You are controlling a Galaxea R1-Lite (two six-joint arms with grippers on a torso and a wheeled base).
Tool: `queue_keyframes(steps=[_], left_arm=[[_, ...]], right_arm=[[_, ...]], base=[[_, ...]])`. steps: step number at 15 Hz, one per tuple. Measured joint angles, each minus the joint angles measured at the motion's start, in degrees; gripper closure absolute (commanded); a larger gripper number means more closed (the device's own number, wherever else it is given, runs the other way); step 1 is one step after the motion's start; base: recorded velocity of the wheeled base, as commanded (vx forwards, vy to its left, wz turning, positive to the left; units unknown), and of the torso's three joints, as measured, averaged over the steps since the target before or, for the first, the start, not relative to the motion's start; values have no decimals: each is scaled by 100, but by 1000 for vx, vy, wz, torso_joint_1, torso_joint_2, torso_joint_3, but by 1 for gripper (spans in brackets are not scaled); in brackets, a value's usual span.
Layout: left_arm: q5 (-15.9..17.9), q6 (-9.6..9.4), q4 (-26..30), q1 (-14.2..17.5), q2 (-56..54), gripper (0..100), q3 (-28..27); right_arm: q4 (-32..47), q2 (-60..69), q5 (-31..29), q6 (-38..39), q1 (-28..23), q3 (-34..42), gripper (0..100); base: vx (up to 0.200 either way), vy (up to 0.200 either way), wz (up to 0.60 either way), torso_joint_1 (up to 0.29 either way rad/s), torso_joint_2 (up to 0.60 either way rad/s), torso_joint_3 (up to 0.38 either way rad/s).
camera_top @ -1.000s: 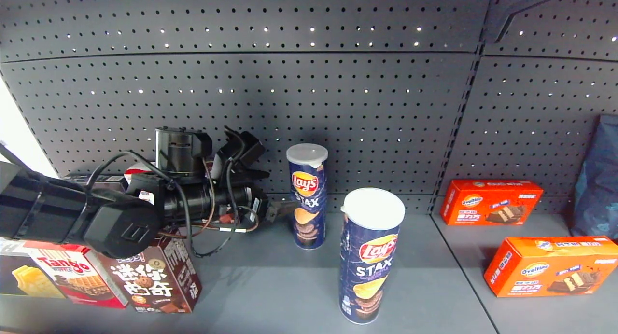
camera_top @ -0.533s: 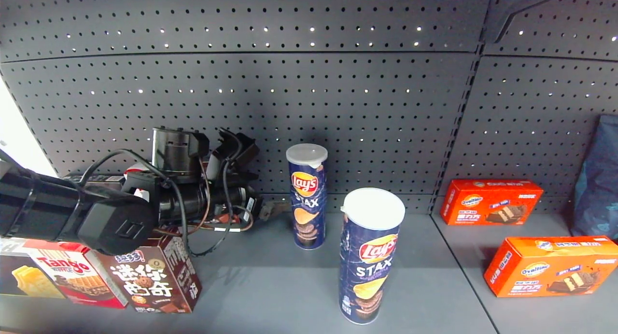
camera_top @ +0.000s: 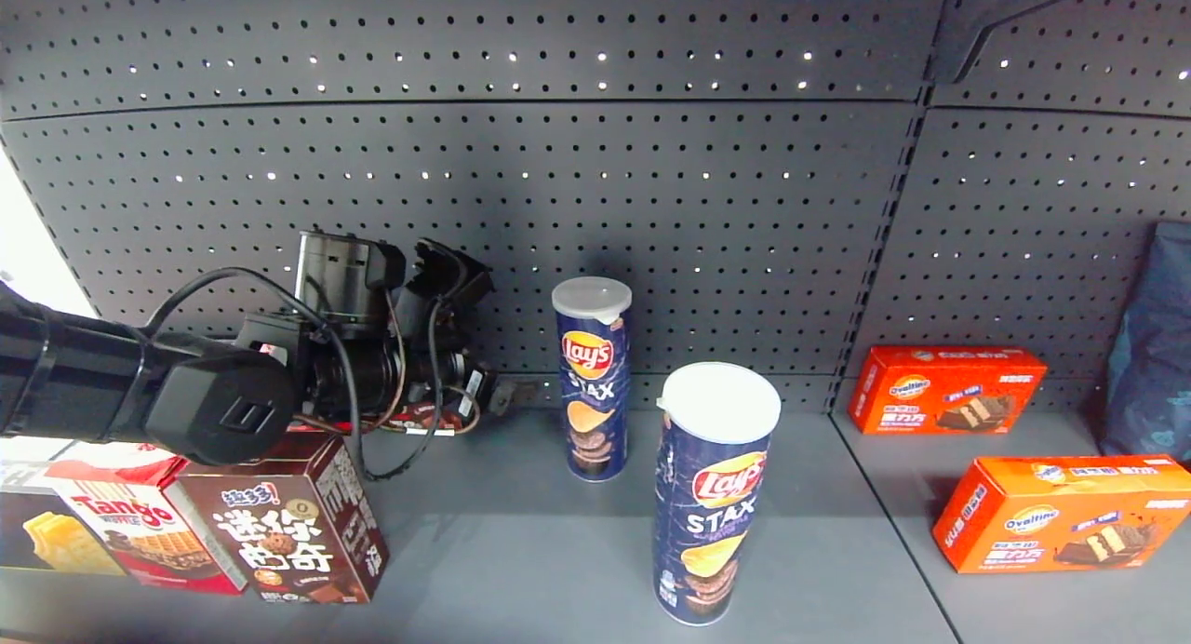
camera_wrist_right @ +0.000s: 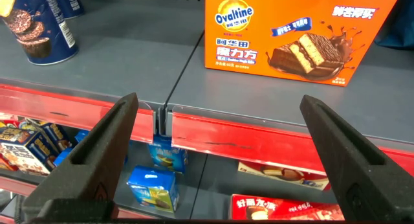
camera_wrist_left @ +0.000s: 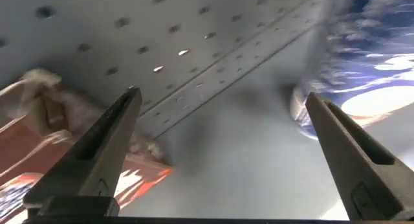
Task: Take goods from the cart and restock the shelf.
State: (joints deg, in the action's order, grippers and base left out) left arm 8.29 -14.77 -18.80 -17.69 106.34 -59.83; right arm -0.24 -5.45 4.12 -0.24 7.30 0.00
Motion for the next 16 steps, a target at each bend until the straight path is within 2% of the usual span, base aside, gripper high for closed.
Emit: queue_keyframes(steps=[2, 8, 12, 16], left_arm=[[-115, -9, 74, -15, 24, 0, -59], [-154, -110, 73, -133, 256, 0, -146], [-169, -246, 73, -201, 367, 0, -155], [-272, -255, 66, -295, 438, 0, -246]], right_arm=[[0, 0, -2, 2, -2, 0, 0], [0, 0, -2, 2, -2, 0, 0], [0, 0, 0, 0, -4, 0, 0], [0, 0, 0, 0, 0, 0, 0]], base=[[0, 0, 0, 0, 0, 0], [0, 0, 0, 0, 0, 0], [0, 0, 0, 0, 0, 0], [0, 0, 0, 0, 0, 0]])
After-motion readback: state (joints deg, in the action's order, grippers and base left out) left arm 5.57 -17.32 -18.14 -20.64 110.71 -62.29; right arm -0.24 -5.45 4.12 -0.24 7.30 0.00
